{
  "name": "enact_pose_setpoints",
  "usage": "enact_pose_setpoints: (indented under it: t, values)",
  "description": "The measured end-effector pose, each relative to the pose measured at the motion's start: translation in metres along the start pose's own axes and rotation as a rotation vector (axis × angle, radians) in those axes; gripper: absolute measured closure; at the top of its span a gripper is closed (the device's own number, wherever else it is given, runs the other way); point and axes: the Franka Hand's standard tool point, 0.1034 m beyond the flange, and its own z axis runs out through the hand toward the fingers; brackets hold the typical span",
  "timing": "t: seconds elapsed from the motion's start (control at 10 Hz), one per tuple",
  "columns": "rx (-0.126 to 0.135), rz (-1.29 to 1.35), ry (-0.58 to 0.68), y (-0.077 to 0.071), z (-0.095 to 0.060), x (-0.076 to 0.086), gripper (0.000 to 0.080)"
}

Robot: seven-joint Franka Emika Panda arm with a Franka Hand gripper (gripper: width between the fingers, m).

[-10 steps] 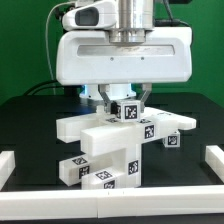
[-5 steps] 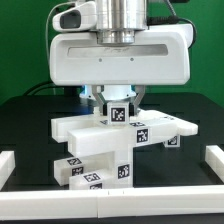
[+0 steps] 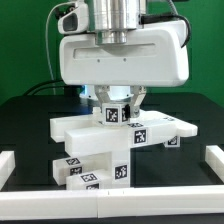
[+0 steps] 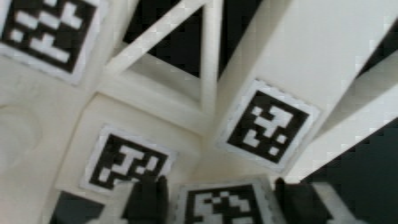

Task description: Assemble chair

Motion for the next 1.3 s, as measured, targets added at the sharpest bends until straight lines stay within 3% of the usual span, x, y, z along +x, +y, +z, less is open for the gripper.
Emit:
enact_pose_setpoints:
  t: [0.4,0.5,0.6,0.7,0.8,0.9,1.3]
  values:
    - [0.016,0.201,-0.010,-0.0016,0.0000,-0.0010,0.0517]
    - [0.016,0.197,-0.010,-0.0016,0.0000,-0.0010,0.0452]
    - [0.016,0.197,-0.010,-0.0016,0.0001,-0.0011,0.0262]
    - [0.016,0.183,-0.010,-0.0016,0.0001,-0.0011,0.0262]
    - [0.010,0.120,-0.011,-0.0008,0.0000,-0.0013,0.0177]
    - [-0.006,-0.088,-0.021,0.0007,-0.0005,-0.0020,0.0177]
    - [-0.002,-0.490,-0.022,0.0009,-0.0009,-0.0026,0.0151]
